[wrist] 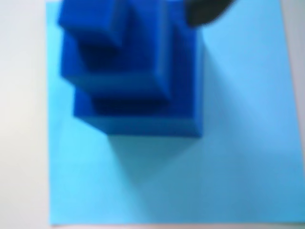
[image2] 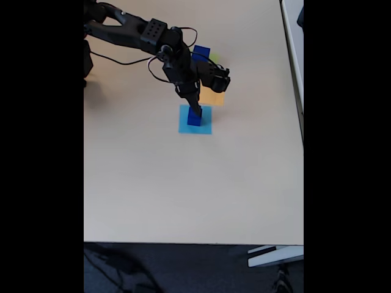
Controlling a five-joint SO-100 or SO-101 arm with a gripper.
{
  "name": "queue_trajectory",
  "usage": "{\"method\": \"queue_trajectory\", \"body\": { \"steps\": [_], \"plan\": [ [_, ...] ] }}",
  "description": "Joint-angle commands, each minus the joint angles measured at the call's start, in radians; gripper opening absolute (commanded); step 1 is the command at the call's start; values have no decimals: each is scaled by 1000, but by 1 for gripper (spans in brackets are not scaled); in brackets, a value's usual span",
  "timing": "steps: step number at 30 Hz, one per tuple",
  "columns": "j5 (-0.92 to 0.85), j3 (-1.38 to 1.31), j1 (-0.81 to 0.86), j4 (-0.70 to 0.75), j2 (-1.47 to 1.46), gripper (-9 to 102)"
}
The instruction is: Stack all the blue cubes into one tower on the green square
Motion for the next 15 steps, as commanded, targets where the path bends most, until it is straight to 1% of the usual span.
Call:
{"method": "queue_trajectory", "body": {
  "steps": [1, 10, 15],
  "plan": [
    [-11, -52, 9, 5, 20, 20],
    [0, -32, 14, 17, 29, 18],
    [-5, -29, 18, 17, 29, 15]
  ]
}}
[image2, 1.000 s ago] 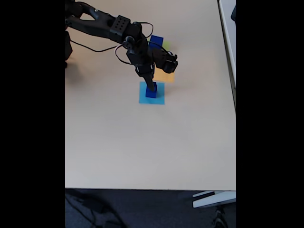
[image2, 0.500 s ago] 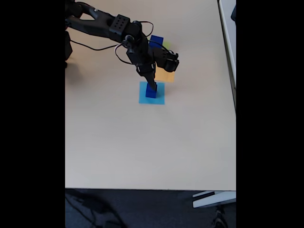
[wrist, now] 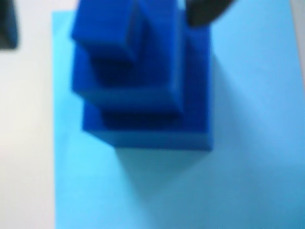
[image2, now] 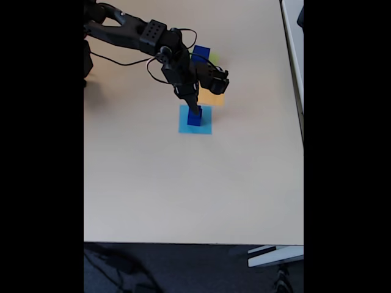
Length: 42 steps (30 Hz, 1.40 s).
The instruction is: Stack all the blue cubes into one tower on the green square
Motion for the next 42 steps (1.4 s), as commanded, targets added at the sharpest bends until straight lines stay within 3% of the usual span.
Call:
{"method": "queue_trajectory", "body": {
  "steps": [1, 42],
  "plan": [
    [-2, -28, 8, 2, 29, 14],
    [0, -11, 18, 5, 14, 12]
  ]
}}
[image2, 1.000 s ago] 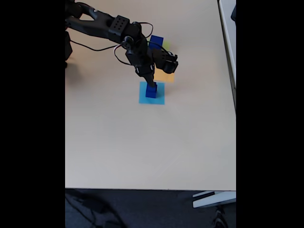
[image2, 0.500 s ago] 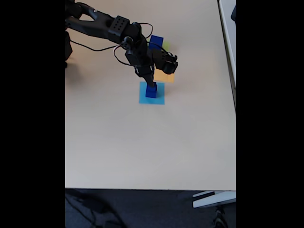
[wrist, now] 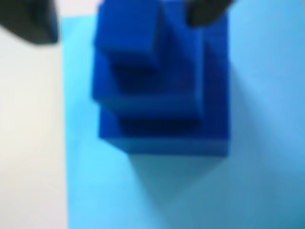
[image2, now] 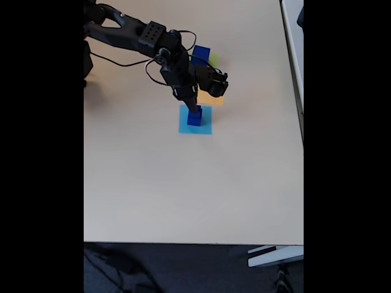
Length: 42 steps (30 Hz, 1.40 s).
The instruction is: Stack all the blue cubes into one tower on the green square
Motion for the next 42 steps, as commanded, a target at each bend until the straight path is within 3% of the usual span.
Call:
{"method": "queue_trajectory", "body": {
  "steps": [1, 42],
  "plan": [
    [0, -11, 3, 2, 14, 12],
    [5, -2, -14, 29, 103, 0]
  ]
}}
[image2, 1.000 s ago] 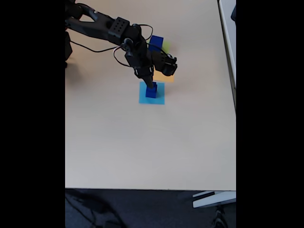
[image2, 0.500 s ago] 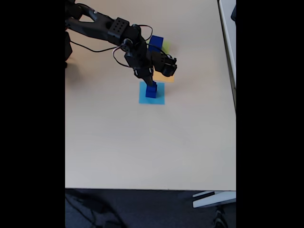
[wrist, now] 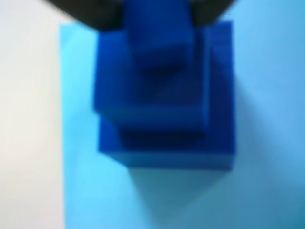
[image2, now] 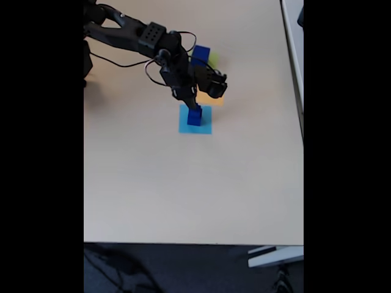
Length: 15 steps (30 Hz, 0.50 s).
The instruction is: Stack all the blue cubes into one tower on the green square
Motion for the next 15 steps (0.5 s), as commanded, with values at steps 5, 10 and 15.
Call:
{"method": "queue_trajectory", "body": {
  "steps": [5, 10, 15],
  "plan": [
    [49, -38, -61, 48, 137, 0],
    [193, -135, -164, 115, 107, 0],
    [397, -160, -284, 115, 71, 0]
  ]
}}
